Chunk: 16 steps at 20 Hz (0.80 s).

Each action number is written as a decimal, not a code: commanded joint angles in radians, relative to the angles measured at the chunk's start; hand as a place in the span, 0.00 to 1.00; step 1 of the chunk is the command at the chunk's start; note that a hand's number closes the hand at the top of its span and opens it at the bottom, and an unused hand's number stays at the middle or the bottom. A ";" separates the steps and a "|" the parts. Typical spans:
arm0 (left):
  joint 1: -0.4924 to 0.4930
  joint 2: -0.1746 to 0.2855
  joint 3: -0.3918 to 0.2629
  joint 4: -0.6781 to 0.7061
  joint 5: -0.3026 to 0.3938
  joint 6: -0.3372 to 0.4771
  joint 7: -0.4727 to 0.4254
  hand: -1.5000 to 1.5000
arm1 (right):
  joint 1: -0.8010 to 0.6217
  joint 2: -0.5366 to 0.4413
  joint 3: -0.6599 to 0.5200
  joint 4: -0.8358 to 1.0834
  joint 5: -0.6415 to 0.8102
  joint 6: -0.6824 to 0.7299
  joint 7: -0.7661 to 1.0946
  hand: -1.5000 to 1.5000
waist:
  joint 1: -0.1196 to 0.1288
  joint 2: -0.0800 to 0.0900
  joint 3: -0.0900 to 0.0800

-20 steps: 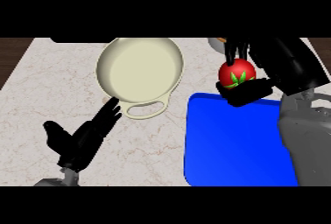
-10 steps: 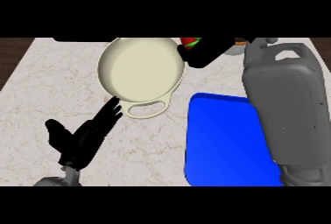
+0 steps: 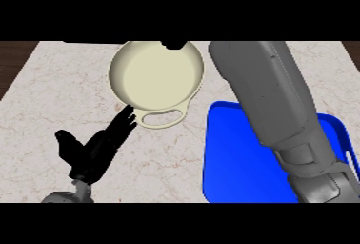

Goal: Pick the tomato from the tray and place it in the pot

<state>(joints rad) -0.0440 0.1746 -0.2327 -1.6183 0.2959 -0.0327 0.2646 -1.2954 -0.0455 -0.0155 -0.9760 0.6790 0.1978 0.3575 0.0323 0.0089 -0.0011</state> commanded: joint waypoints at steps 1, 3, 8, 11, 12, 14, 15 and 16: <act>-0.017 0.008 0.014 0.022 0.011 -0.032 -0.006 0.50 | -0.085 0.036 -0.014 0.228 0.025 -0.092 -0.105 1.00 | 0.014 0.007 -0.001; -0.006 -0.037 -0.047 0.035 -0.043 -0.002 -0.024 0.50 | -0.126 0.044 0.010 0.310 0.021 -0.153 -0.109 1.00 | 0.028 0.010 -0.001; -0.044 -0.037 -0.029 -0.001 -0.034 0.008 0.017 0.50 | -0.172 0.045 0.039 0.486 -0.037 -0.255 -0.192 1.00 | 0.045 0.012 -0.001; -0.084 -0.030 -0.016 0.020 -0.015 -0.017 0.030 0.50 | -0.179 0.045 0.055 0.552 -0.083 -0.323 -0.243 1.00 | 0.071 0.023 -0.002; -0.060 -0.030 -0.046 0.014 -0.033 -0.024 0.027 0.50 | -0.180 0.045 0.045 0.574 -0.102 -0.318 -0.259 1.00 | 0.076 0.023 -0.001; -0.060 -0.011 -0.032 0.046 -0.030 -0.060 -0.017 0.50 | -0.203 0.045 0.054 0.603 -0.147 -0.344 -0.238 1.00 | 0.103 0.029 -0.003; -0.071 0.006 -0.001 0.010 0.010 -0.068 0.027 0.50 | -0.173 0.045 0.062 0.621 -0.140 -0.379 -0.285 1.00 | 0.103 0.029 -0.002; -0.082 -0.034 -0.036 0.031 -0.025 -0.040 0.009 0.50 | -0.172 0.045 0.062 0.640 -0.154 -0.370 -0.306 1.00 | 0.104 0.033 -0.002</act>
<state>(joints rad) -0.1099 0.1582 -0.2539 -1.5999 0.2803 -0.0710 0.2811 -1.4671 -0.0009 0.0380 -0.4092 0.5673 -0.1307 0.1095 0.1182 0.0338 -0.0031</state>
